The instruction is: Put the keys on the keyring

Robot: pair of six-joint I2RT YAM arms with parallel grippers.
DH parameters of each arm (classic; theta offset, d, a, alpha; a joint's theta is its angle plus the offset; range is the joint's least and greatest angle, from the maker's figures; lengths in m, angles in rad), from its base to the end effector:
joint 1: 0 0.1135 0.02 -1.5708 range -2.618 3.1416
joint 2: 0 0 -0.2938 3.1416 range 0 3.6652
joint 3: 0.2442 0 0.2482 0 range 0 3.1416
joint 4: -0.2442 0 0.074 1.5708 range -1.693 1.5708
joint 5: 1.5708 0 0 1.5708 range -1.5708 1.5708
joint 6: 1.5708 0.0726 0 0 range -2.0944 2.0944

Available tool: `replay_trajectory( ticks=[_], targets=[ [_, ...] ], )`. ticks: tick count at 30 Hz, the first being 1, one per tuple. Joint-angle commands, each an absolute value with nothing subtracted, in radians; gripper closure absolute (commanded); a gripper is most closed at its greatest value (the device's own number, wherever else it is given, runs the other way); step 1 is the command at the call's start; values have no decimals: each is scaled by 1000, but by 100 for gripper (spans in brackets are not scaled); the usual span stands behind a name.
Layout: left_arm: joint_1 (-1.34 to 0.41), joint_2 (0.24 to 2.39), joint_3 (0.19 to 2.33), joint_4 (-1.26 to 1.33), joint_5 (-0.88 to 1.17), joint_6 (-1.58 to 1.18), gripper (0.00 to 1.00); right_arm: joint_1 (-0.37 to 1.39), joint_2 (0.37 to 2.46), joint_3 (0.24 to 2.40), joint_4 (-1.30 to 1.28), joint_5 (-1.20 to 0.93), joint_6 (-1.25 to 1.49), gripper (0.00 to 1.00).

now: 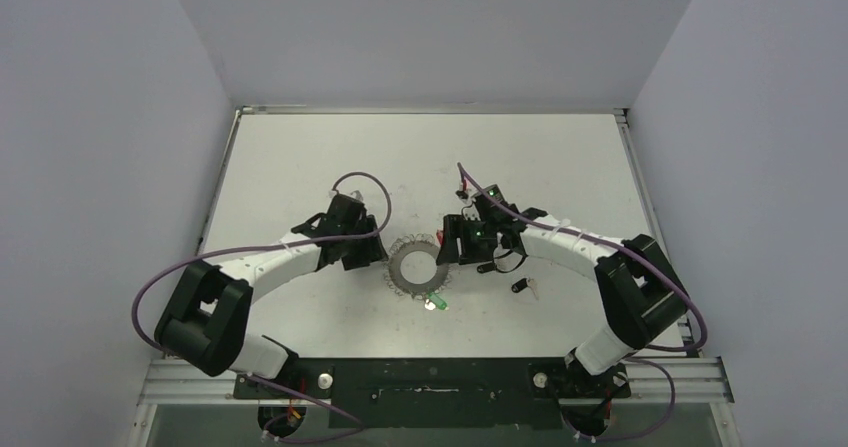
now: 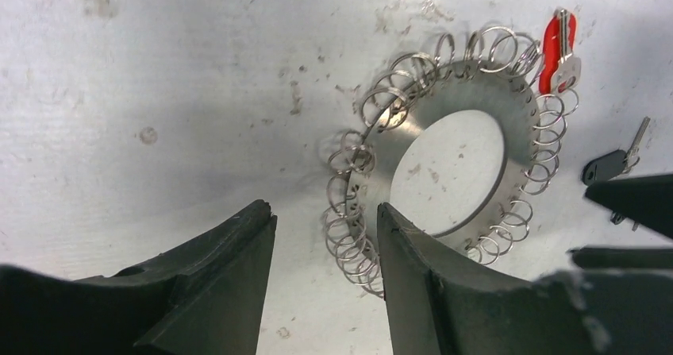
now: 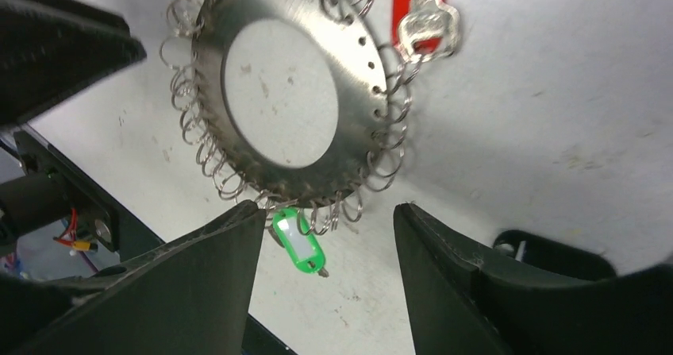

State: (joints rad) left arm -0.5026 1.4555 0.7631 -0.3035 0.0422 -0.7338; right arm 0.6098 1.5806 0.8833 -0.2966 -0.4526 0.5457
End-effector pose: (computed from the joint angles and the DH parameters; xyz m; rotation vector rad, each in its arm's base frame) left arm 0.2523 -0.1422 0.1748 -0.2895 2.6369 -0.5001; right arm 0.2458 0.2104 0.1819 -0.2747 2.7308 0.9719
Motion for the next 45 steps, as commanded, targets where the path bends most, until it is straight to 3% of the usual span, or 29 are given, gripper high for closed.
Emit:
replay_trajectory(
  ticks=[1, 8, 13, 20, 25, 30, 34, 39, 45],
  targets=[
    [-493, 1377, 662, -198, 86, -805, 52, 552, 1617, 957, -314, -437, 508, 39],
    [-484, 1325, 535, -66, 137, -894, 57, 574, 1724, 982, -313, -457, 494, 47],
    [-480, 1323, 524, -41, 155, -899, 74, 641, 1736, 937, -263, -463, 538, 60],
    [-480, 1375, 554, -14, 182, -884, 76, 714, 1709, 865, -184, -470, 627, 72],
    [-479, 1401, 622, -83, 144, -843, 81, 731, 1649, 814, -180, -471, 651, 71],
    [-477, 1381, 689, -180, 89, -775, 76, 680, 1535, 867, -353, -341, 547, 55],
    [-477, 1361, 713, -228, 62, -727, 71, 564, 1484, 912, -402, -347, 493, 48],
    [-477, 1354, 721, -221, 86, -701, 69, 474, 1536, 970, -416, -402, 449, 48],
    [-480, 1372, 688, -175, 120, -732, 69, 490, 1636, 985, -335, -475, 490, 51]
  ],
)
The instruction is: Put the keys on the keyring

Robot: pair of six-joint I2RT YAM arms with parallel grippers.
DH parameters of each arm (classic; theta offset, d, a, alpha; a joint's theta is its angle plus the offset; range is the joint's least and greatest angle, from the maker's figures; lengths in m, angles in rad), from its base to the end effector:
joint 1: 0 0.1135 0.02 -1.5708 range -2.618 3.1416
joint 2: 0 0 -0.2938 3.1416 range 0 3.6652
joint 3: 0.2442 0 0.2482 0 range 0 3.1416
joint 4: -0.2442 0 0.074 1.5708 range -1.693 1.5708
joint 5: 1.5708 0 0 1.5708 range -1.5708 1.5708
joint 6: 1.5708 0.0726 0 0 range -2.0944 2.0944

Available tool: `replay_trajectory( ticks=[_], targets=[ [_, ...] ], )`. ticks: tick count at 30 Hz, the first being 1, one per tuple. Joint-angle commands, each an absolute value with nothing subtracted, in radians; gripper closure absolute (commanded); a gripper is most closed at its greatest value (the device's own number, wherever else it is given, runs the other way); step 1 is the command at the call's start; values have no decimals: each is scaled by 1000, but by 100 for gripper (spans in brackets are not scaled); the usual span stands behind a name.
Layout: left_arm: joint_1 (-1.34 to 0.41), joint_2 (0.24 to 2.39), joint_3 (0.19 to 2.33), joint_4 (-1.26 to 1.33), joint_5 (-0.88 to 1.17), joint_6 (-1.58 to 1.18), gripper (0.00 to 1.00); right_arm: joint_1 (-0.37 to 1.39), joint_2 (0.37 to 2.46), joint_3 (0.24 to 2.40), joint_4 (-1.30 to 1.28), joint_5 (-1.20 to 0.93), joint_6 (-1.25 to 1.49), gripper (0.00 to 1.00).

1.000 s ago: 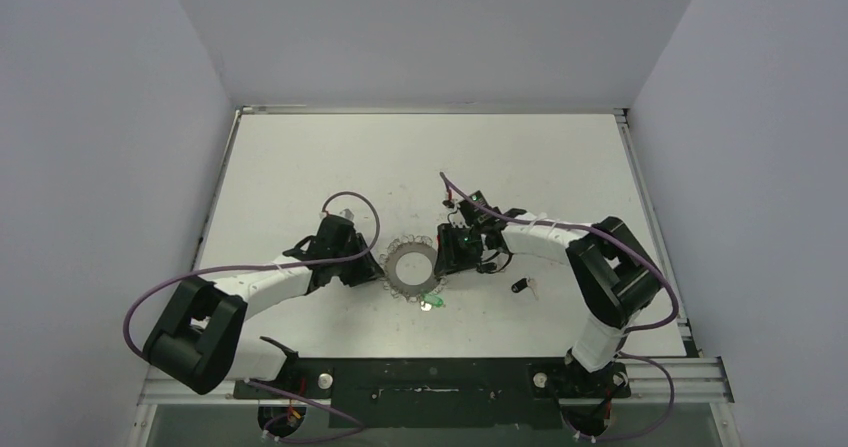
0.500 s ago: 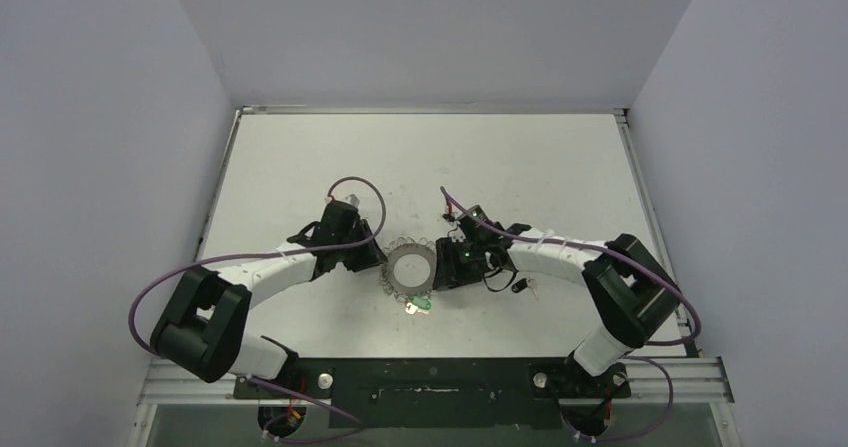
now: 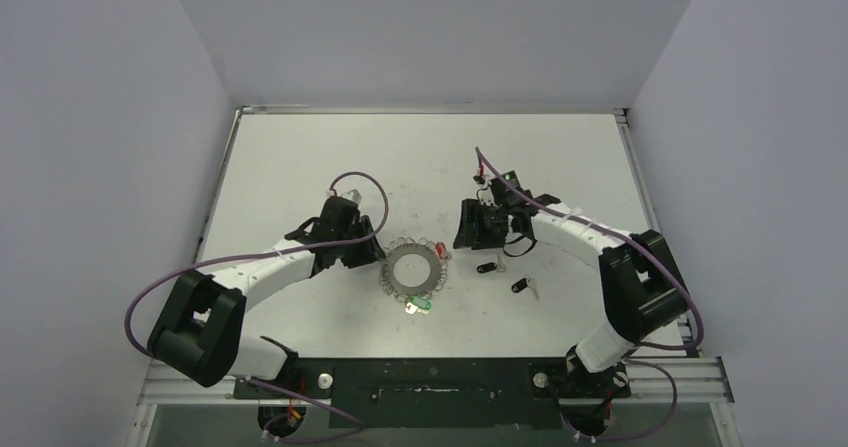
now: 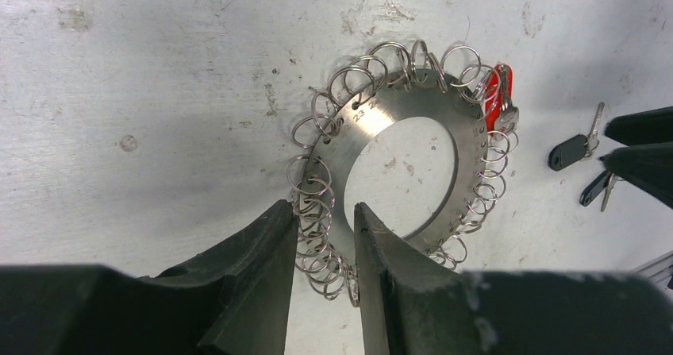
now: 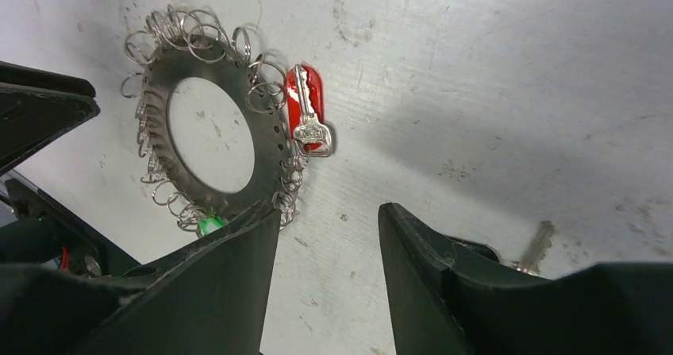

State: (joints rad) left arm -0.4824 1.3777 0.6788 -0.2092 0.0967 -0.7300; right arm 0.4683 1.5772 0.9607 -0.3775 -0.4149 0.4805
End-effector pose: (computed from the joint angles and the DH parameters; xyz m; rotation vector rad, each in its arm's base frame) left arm 0.2418 -0.1345 0.1775 -0.2763 2.5691 -0.6092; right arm 0.2810 0.1749 0.1993 -0.1512 2.6852 0.8663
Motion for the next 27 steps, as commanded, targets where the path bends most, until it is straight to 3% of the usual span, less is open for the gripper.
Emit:
replay_trajectory(
  ticks=[1, 11, 19, 27],
  targets=[
    [-480, 1376, 682, -169, 121, -738, 69, 502, 1651, 985, -328, -477, 494, 51],
    [-479, 1473, 652, -123, 158, -770, 74, 654, 1735, 948, -263, -444, 543, 59],
    [-462, 1536, 713, -143, 130, -725, 78, 743, 1742, 913, -207, -440, 606, 75],
    [-436, 1602, 855, -266, 81, -614, 80, 817, 1730, 912, -183, -412, 654, 72]
  ],
)
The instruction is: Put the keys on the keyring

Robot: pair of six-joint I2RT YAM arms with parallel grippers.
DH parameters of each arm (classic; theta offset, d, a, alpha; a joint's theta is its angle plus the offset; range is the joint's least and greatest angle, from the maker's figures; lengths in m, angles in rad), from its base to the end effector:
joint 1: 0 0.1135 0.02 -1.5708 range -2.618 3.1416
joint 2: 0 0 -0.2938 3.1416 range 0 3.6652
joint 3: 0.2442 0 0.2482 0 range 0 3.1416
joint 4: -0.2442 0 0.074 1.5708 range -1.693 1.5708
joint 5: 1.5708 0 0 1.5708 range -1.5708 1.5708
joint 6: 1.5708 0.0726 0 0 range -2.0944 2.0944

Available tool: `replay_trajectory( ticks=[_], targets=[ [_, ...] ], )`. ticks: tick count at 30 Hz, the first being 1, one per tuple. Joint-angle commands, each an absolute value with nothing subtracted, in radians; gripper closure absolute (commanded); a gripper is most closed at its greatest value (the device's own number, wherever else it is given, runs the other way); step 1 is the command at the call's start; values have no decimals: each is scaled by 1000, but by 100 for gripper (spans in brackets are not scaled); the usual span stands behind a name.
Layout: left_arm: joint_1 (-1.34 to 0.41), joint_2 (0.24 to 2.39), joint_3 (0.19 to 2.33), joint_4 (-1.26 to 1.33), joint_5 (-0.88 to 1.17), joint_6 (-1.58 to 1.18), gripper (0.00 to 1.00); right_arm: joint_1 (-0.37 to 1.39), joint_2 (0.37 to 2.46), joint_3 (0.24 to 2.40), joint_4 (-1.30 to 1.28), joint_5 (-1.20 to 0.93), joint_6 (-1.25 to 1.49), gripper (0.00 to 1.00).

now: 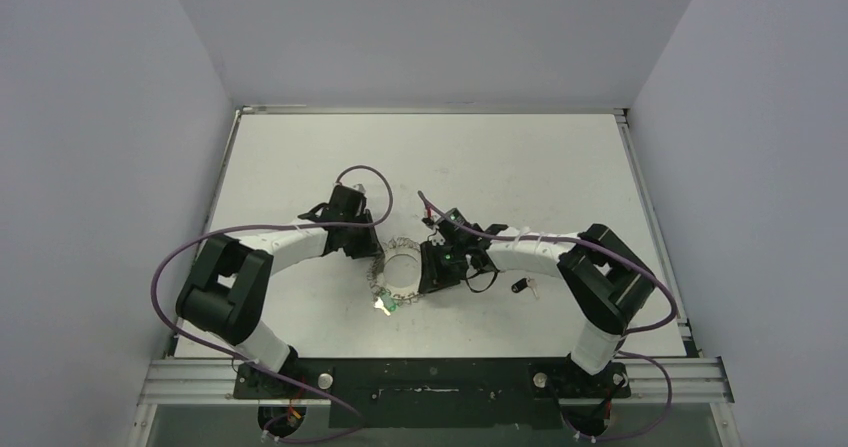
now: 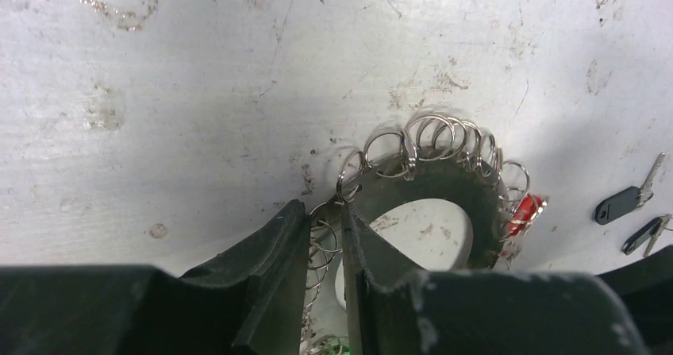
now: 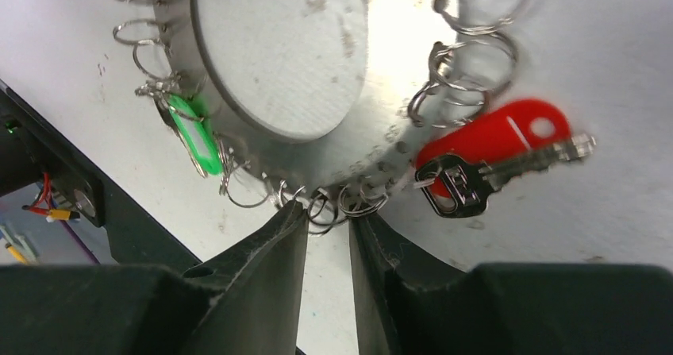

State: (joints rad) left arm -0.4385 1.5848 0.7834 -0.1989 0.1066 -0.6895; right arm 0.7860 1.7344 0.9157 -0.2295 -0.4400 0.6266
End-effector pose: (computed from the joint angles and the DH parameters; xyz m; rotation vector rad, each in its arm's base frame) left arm 0.2808 -0.1402 0.1530 -0.2921 2.6484 -0.5378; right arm 0.2226 0.2666 0.1475 -0.3985 2.8397 0.9838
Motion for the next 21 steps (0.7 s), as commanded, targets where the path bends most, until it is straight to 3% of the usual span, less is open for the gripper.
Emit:
replay_trajectory(
  ticks=[1, 10, 21],
  targets=[
    [-436, 1598, 864, -279, 69, -605, 80, 817, 1718, 915, -193, -401, 651, 71],
    [-437, 1486, 841, -343, 17, -560, 72, 766, 1575, 956, -324, -284, 556, 45],
    [-447, 1363, 635, -186, 141, -731, 69, 636, 1655, 954, -285, -373, 537, 46]
  ],
)
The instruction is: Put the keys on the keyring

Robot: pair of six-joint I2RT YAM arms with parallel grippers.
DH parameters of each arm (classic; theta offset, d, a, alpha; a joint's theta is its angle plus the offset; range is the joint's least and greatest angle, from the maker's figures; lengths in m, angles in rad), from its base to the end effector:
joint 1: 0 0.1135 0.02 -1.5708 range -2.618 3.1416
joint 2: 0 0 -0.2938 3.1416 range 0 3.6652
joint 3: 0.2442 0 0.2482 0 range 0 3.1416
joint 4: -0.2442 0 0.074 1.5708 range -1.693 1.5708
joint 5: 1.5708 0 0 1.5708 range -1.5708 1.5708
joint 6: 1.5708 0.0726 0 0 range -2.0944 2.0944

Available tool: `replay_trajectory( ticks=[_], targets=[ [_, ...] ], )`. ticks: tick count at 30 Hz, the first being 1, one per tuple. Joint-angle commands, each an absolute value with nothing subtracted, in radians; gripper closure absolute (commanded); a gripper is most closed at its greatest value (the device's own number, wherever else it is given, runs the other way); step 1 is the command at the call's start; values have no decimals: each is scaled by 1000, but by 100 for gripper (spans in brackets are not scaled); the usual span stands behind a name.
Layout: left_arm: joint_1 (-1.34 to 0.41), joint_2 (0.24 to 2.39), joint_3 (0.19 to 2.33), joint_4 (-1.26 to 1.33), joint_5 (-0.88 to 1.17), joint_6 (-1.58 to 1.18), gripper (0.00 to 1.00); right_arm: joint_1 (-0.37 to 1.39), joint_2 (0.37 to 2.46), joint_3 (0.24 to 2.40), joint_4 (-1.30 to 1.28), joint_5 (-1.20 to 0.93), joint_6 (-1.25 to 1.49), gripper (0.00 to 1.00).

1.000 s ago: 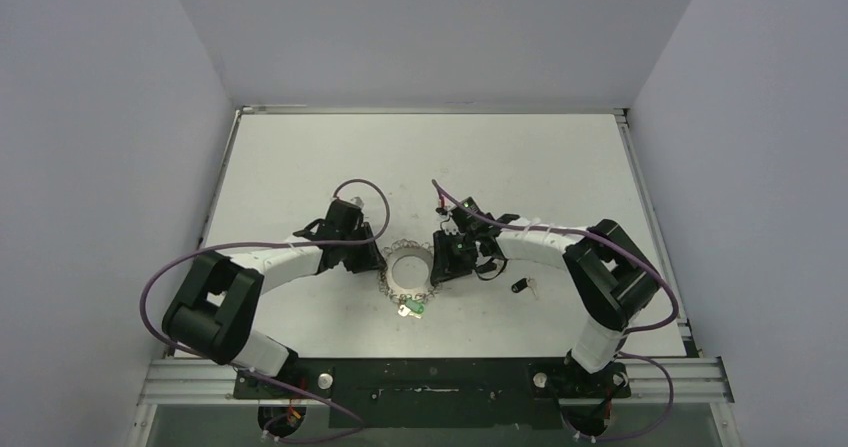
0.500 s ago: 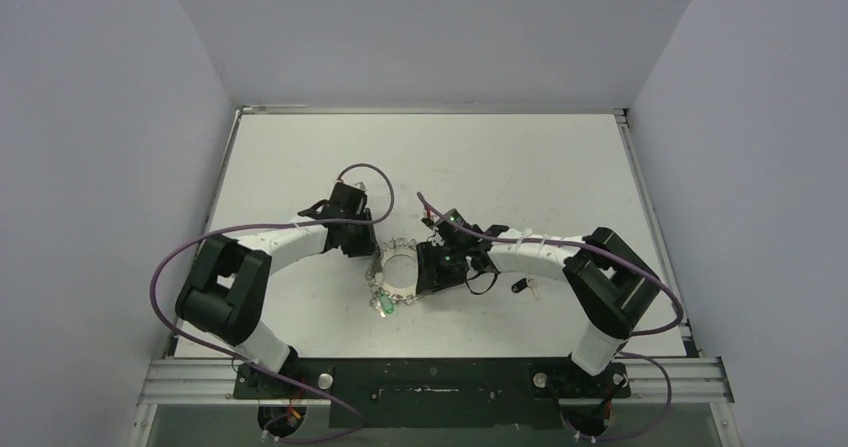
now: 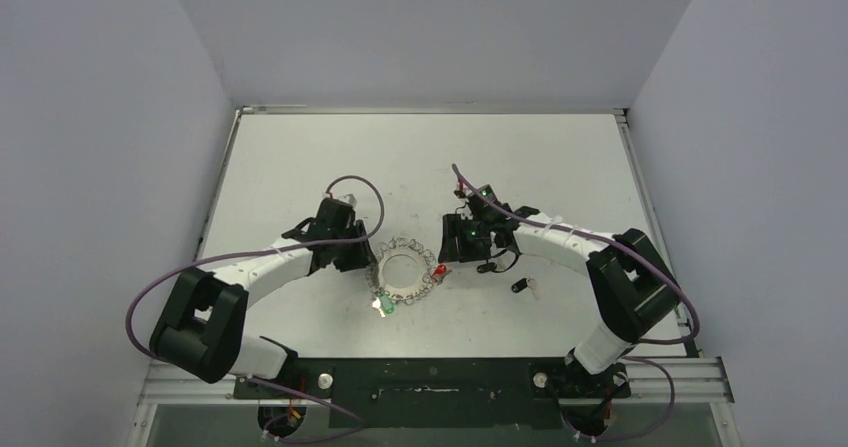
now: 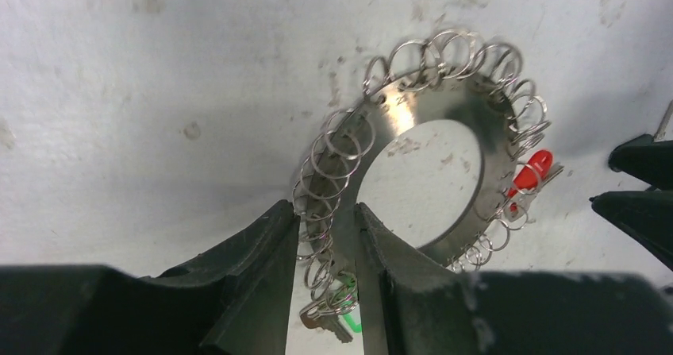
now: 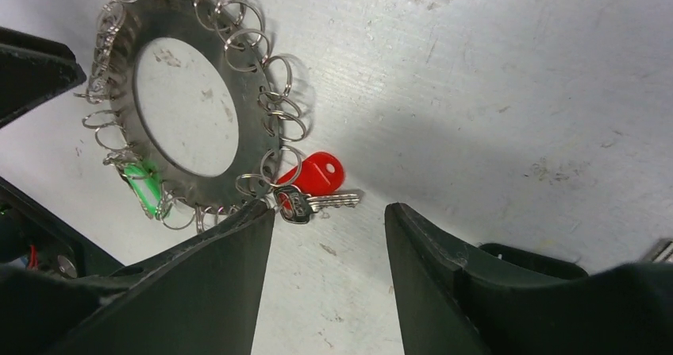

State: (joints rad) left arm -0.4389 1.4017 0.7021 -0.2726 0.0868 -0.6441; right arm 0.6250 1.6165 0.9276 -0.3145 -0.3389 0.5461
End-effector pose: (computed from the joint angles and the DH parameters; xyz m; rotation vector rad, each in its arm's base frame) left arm 0.2471 -0.1229 0.1731 -0.2338 2.6147 -0.5152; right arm 0.2568 0.2150 0.1801 -0.2440 2.7257 0.8301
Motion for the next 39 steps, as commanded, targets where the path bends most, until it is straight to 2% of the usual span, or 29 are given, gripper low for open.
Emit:
replay_trajectory(
  ticks=[1, 11, 17, 21, 25, 29, 33, 39],
  targets=[
    [-450, 1358, 616, -172, 148, -747, 70, 639, 1666, 949, -270, -385, 545, 46],
    [-484, 1370, 564, -174, 120, -793, 73, 721, 1727, 906, -193, -423, 597, 59],
    [-453, 1416, 643, -236, 69, -759, 79, 781, 1734, 891, -174, -430, 633, 67],
    [-436, 1459, 724, -293, 32, -699, 79, 810, 1726, 881, -163, -436, 652, 68],
    [-434, 1483, 808, -388, -13, -637, 78, 805, 1680, 885, -196, -399, 636, 64],
    [-435, 1449, 835, -420, -33, -582, 71, 783, 1615, 890, -222, -372, 621, 56],
    [-437, 1384, 808, -395, -3, -568, 66, 745, 1546, 878, -222, -367, 607, 51],
    [-473, 1316, 720, -282, 82, -636, 63, 681, 1457, 844, -205, -392, 563, 45]
  ],
)
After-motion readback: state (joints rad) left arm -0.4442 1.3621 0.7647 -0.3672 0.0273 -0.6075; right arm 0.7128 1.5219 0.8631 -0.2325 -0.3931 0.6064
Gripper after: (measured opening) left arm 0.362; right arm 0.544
